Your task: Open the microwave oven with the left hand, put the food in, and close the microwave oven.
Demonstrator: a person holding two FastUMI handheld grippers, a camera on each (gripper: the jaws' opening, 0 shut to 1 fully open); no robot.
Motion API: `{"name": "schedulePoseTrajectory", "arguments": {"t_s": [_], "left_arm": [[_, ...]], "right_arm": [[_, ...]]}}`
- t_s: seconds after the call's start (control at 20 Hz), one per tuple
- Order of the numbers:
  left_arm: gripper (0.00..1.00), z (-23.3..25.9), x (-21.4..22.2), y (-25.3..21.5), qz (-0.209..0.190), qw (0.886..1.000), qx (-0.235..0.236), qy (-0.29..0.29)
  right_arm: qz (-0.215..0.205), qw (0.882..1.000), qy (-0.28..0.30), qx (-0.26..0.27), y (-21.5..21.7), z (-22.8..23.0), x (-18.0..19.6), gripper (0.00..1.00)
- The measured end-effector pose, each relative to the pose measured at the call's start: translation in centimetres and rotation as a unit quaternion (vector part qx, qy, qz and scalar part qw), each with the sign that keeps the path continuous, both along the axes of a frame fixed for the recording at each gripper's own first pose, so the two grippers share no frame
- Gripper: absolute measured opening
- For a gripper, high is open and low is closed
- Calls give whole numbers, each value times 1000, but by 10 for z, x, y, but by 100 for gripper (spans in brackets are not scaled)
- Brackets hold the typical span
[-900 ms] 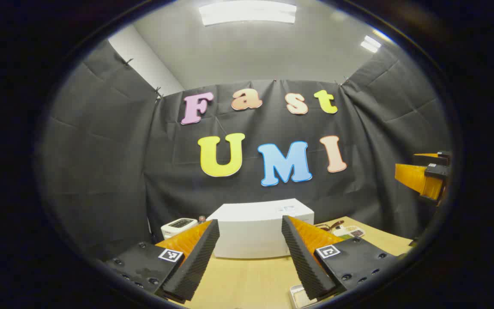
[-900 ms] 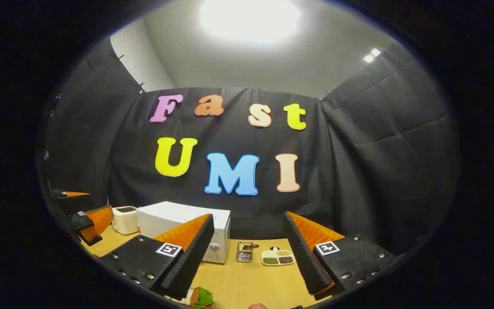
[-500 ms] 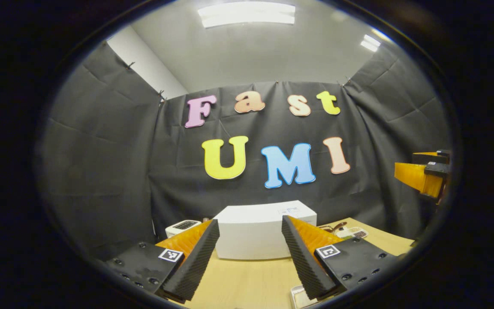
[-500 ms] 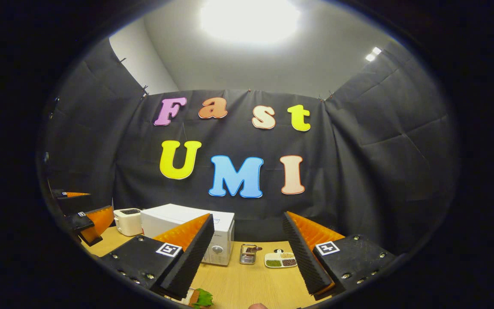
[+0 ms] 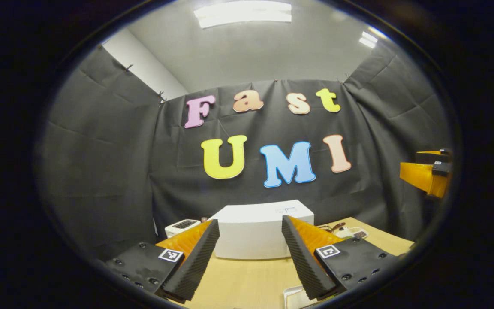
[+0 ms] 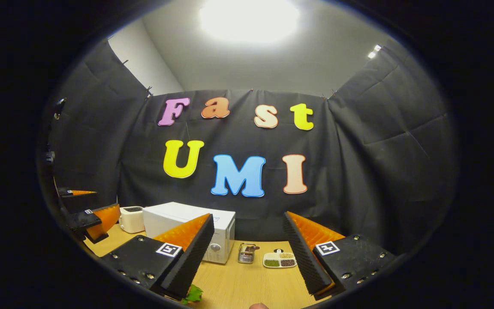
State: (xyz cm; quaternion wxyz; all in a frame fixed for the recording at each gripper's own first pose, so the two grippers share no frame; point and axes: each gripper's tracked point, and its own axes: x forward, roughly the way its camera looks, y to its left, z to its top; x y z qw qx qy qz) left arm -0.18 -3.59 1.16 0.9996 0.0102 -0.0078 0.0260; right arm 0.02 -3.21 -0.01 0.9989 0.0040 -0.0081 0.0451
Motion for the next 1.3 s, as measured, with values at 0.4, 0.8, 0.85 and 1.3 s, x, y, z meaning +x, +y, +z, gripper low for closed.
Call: {"name": "schedulePoseTrajectory", "arguments": {"t_s": [0.4,0.8,0.85,1.3], "left_arm": [[100,-9,30,-18,-13,1000,-15,4],[93,-34,111,-38,-74,997,-13,-1],[100,-41,125,-42,-82,997,-14,2],[100,-125,230,-87,-155,987,-16,45]], "right_arm": [[1,1000,10,6,-16,-9,1,98],[-60,998,20,4,-24,-15,30,97],[-72,997,23,2,-26,-17,33,97],[-167,985,33,-22,-36,-21,42,98]]}}
